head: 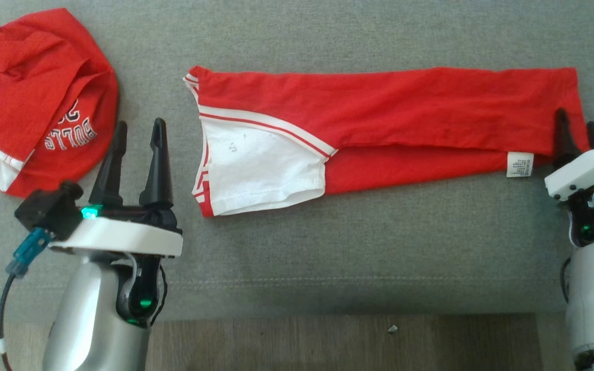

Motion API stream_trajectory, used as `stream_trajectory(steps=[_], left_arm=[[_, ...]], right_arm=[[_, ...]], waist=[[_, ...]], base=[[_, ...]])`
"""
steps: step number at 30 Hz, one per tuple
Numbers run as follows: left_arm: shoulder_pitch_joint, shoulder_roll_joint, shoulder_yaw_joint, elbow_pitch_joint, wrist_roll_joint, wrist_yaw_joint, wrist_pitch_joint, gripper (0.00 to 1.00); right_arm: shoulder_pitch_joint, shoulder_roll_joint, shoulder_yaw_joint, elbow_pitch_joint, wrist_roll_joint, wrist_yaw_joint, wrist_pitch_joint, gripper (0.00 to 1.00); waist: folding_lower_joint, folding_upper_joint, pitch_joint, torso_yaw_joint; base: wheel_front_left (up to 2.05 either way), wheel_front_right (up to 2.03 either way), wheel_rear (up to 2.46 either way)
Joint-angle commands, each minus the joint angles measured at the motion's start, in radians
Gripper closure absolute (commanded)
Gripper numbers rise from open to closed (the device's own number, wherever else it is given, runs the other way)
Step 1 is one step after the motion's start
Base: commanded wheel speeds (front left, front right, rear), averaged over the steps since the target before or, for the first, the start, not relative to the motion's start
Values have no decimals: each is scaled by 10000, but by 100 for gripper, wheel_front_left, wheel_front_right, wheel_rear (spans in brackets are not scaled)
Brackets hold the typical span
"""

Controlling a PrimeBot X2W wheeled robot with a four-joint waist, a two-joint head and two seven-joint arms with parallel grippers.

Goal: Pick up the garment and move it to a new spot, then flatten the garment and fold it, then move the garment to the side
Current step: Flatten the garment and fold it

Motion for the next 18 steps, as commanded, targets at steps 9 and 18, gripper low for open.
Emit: stream_trajectory(steps=[9,18], left_arm=[[-288,78,481,-325,10,-61,-78,0],[-198,75,559,-302,39,-62,-78,0]], right_arm=[[-98,190,946,25,172,63,748,100],[84,-283,1180,-227,326,63,615,100]], waist=[[0,0,-108,-114],[0,0,-434,-316]], base=[[0,0,0],[0,0,0]])
